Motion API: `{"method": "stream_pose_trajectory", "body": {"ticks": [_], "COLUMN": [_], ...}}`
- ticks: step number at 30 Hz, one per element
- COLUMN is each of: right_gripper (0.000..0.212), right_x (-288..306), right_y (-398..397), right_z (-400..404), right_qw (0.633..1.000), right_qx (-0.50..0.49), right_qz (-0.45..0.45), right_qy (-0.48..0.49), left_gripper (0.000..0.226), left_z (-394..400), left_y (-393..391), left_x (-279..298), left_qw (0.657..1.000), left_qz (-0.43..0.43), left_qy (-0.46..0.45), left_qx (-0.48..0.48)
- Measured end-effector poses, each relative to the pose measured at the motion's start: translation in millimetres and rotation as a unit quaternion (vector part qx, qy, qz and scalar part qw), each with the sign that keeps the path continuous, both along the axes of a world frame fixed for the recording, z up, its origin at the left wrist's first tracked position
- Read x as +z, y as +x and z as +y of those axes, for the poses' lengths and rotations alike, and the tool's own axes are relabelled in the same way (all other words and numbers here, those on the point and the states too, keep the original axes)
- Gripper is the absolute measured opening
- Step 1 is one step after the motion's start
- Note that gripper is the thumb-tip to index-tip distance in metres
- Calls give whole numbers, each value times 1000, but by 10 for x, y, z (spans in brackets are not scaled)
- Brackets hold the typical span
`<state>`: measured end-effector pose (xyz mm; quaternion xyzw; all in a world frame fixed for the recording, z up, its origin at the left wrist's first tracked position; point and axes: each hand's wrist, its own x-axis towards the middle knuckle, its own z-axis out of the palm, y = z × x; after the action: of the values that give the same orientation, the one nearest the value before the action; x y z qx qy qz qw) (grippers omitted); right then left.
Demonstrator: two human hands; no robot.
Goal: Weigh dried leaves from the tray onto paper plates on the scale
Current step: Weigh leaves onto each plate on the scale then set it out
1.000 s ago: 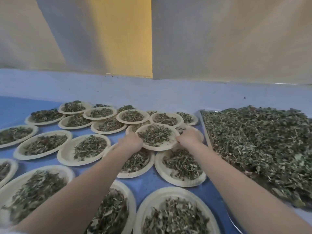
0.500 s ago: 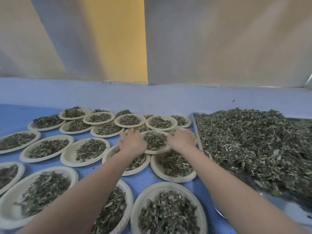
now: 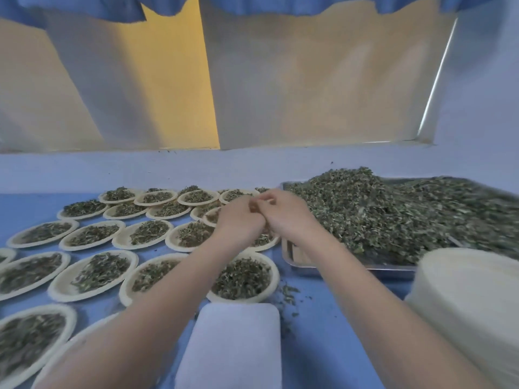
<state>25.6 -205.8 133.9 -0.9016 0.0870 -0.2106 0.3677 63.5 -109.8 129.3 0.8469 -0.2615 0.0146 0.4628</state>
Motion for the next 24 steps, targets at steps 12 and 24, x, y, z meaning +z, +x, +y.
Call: {"method": "stream_pose_trajectory", "body": {"ticks": [12,24], "right_gripper": [29,13], "right_x": [118,-350], "right_y": [-1943,-2319], "right_z": [-909,-1933], "right_qw": [957,897], "right_qx": [-193,-307], "right_qz": [110,212], "right_qy": [-184,-236], "left_gripper": [15,23], "left_z": [-1168,-1623], "left_y": [-1498,-1655], "left_x": [-153,-497], "left_qw": [981,993], "left_qz": [-45,-42], "left_qy": [36,88], "left_qx": [-187,-65]}}
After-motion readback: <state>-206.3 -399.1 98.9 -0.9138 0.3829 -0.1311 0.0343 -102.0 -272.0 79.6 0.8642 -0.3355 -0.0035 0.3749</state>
